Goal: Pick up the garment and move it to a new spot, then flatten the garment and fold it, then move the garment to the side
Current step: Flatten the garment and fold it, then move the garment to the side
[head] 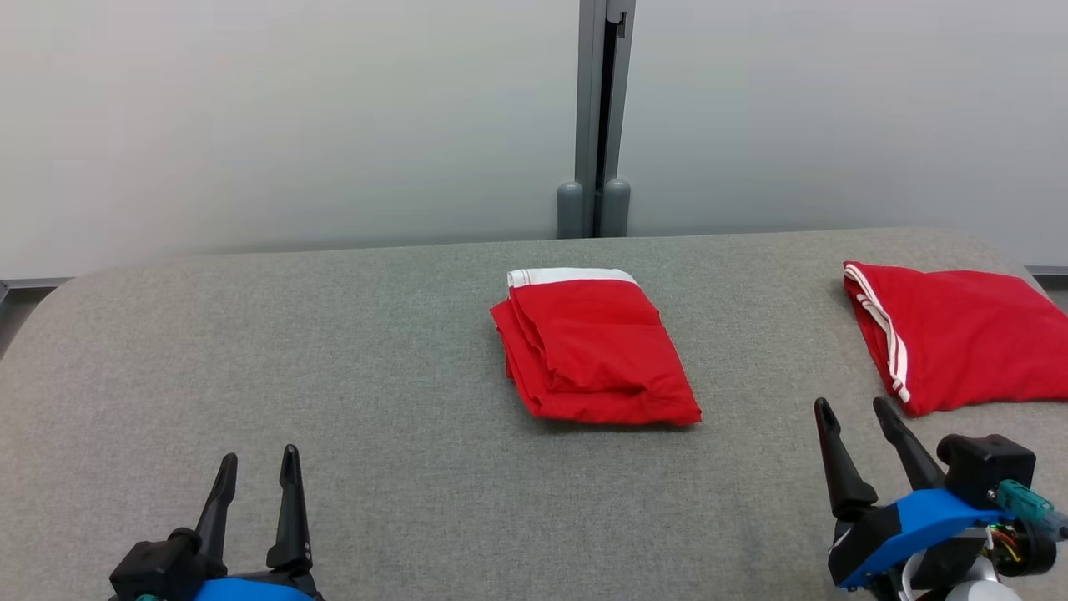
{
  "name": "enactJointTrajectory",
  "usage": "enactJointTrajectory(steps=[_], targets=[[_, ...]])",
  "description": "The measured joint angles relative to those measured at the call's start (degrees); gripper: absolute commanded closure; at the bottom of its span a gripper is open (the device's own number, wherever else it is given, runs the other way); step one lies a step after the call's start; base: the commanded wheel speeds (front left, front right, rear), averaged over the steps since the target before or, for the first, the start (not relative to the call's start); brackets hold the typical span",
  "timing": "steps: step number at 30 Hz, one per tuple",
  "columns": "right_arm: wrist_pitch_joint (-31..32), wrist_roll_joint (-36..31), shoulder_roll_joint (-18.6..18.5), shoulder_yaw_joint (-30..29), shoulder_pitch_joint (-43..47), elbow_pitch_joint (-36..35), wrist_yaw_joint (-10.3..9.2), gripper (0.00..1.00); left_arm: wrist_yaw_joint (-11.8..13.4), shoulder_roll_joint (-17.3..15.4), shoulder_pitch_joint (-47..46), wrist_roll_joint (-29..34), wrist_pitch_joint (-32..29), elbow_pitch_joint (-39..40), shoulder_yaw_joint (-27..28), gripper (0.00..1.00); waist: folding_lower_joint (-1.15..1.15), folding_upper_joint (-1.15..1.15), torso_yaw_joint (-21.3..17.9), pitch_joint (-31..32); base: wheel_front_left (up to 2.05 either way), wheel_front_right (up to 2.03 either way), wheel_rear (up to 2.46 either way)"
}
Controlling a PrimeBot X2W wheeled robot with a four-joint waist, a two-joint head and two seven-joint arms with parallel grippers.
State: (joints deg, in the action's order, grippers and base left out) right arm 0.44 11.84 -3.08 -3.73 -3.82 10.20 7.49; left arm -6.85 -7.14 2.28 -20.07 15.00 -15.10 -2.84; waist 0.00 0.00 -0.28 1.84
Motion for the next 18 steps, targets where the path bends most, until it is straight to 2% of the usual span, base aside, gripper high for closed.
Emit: enactJointTrajectory(steps=[18], targets=[[0.9, 0.6, 0.2, 0.4, 0.7, 0.1, 0.00, 0.00, -0.2, -0.1, -0.3, 0.6, 0.0, -0.9, -1.3, 0.00, 0.00, 0.00, 0.8, -1.4, 0.00, 0.00, 0.00]])
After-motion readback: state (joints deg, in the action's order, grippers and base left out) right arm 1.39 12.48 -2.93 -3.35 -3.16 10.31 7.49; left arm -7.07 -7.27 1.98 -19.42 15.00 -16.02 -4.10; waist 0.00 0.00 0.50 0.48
